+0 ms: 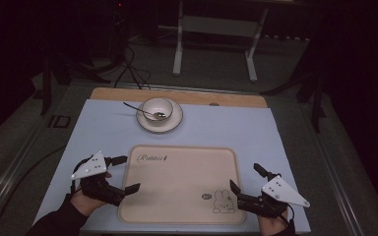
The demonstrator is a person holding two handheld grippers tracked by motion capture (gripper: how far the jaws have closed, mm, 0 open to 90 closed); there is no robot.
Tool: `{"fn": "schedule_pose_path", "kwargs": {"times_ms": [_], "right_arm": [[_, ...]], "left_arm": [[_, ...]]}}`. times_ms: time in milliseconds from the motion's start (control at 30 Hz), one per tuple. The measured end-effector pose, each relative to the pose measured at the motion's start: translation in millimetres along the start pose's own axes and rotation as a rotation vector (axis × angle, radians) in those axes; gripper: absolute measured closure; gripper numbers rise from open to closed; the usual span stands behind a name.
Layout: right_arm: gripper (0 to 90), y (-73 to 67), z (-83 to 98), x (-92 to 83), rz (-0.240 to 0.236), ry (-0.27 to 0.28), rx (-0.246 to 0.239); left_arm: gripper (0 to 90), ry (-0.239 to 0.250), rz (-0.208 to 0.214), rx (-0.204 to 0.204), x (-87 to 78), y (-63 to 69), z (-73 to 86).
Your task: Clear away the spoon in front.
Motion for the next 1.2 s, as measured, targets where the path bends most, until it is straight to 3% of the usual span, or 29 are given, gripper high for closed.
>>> {"fn": "schedule_pose_path", "kwargs": {"times_ms": [200, 233, 533, 900, 1200], "right_arm": [[10.8, -2.6, -1.1, -0.8, -0.004, 0.008, -0.009], [10.8, -2.6, -1.2, -0.9, -0.005, 0.008, -0.007], [10.8, -4.3, -2.0, -1.7, -0.017, 0.011, -0.008], [10.8, -6.6, -3.8, -2.8, -0.035, 0.024, -0.011], [10.8, -7.2, -4.2, -3.5, -0.037, 0.021, -0.011]], "left_arm": [[0.7, -0.01, 0.026, 0.022, 0.2, 7.3, -15.6], [0.8, -0.03, 0.031, 0.043, 2.4, 10.3, -20.7], [1.1, -0.066, 0.054, 0.094, 12.3, 13.7, -38.7], [1.5, -0.056, 0.017, 0.103, 10.5, -2.2, -60.2], [2.3, -0.056, -0.037, 0.119, 8.7, -19.7, -82.0]]}}
Point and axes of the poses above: each handheld gripper's, and its own axes: x roughly forward along the jaws, z roughly out of its underside, y roughly to its right, the point moved 6 cm from there along x, roughly forward along the jaws, and after that the axes turned 11 degrees about z, right-handed, at the moved point
